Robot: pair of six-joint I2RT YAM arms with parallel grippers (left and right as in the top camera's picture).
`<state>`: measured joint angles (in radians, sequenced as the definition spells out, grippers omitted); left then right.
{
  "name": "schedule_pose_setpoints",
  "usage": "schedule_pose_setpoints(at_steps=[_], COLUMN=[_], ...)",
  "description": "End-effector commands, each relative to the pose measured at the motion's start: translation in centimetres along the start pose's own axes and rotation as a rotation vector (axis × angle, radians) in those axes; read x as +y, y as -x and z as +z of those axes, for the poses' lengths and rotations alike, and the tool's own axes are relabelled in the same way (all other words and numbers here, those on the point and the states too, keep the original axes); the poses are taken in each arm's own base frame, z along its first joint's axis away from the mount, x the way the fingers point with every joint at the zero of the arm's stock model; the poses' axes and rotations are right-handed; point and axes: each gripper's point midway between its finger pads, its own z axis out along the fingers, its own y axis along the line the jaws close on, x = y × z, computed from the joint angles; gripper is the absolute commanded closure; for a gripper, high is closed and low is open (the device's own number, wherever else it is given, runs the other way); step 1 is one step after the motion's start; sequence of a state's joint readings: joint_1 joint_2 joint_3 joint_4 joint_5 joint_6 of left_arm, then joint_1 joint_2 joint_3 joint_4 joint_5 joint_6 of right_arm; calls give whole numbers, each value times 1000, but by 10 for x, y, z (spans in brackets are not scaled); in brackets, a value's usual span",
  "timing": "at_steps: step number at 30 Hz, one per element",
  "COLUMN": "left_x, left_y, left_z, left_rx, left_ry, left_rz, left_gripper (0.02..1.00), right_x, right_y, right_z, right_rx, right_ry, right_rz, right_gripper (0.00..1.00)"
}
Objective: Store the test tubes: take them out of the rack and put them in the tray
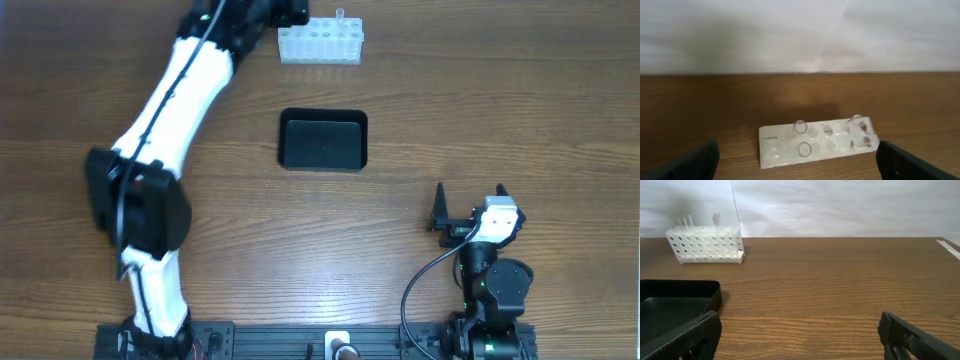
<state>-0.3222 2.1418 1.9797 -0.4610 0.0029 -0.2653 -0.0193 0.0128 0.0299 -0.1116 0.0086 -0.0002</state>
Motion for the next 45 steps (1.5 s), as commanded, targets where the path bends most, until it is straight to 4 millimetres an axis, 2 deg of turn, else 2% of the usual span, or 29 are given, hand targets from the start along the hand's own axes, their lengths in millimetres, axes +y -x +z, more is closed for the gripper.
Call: schedule_pose_setpoints(at_steps=[1,10,20,25,30,33,37,41,45], left_x=[-1,5,1,0,-4,-6,-11,-12,-12], left_y=[-3,-35,-56,-62,-68,-73,-77,-78,-78], left_z=[26,61,76,81,83,86,88,88,88], left_rx=[6,71,111,122,131,140,148,149,149], left_ry=[18,32,35,34,30,28,23,21,21], left_rz=[6,9,73,77,81,85,90,92,92], left_gripper=[20,23,49,148,194,264,419,524,579], right_x=[-1,-1,-1,-1,-1,-1,-1,-1,-1], right_y=[-2,-2,-2,-2,-2,-2,-2,-2,-2], right_z=[0,0,0,0,0,0,0,0,0], right_rx=[0,0,0,0,0,0,0,0,0], right_ry=[-2,-2,-2,-2,-2,-2,-2,-2,-2], right_rz=[4,4,4,4,4,4,4,4,4], right_gripper=[7,9,9,7,9,9,7,9,7])
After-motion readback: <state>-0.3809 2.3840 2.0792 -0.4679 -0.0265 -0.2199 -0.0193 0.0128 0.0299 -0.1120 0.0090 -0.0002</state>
